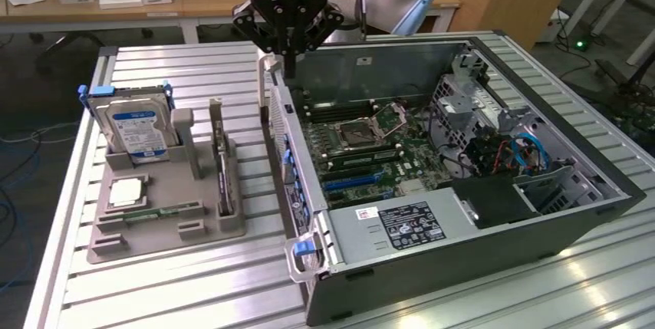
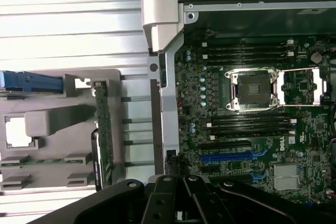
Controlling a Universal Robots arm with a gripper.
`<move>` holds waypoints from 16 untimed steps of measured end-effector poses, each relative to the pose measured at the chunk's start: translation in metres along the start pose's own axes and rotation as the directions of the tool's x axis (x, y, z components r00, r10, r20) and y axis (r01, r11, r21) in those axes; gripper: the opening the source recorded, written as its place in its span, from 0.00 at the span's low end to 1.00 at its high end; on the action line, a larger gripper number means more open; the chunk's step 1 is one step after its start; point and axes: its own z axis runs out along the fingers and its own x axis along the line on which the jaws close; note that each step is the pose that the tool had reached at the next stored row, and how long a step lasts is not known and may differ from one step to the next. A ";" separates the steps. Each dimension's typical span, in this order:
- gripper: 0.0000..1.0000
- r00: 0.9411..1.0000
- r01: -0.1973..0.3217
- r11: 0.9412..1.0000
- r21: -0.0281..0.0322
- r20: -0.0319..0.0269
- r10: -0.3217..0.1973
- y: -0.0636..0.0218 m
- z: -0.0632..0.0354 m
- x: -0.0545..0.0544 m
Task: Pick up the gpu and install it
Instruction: 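Reach for the gpu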
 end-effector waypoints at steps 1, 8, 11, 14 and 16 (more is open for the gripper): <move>0.11 1.000 0.000 1.000 0.000 0.000 0.000 -0.0001 -0.0001 0.001; 0.11 1.000 0.000 1.000 0.000 0.000 0.000 -0.0009 -0.0002 0.012; 0.11 1.000 0.000 1.000 0.000 0.000 0.000 -0.0012 -0.0002 0.016; 0.11 1.000 0.000 1.000 0.000 0.000 0.000 -0.0015 -0.0003 0.020; 0.11 1.000 0.000 1.000 0.000 0.000 0.000 -0.0017 -0.0003 0.023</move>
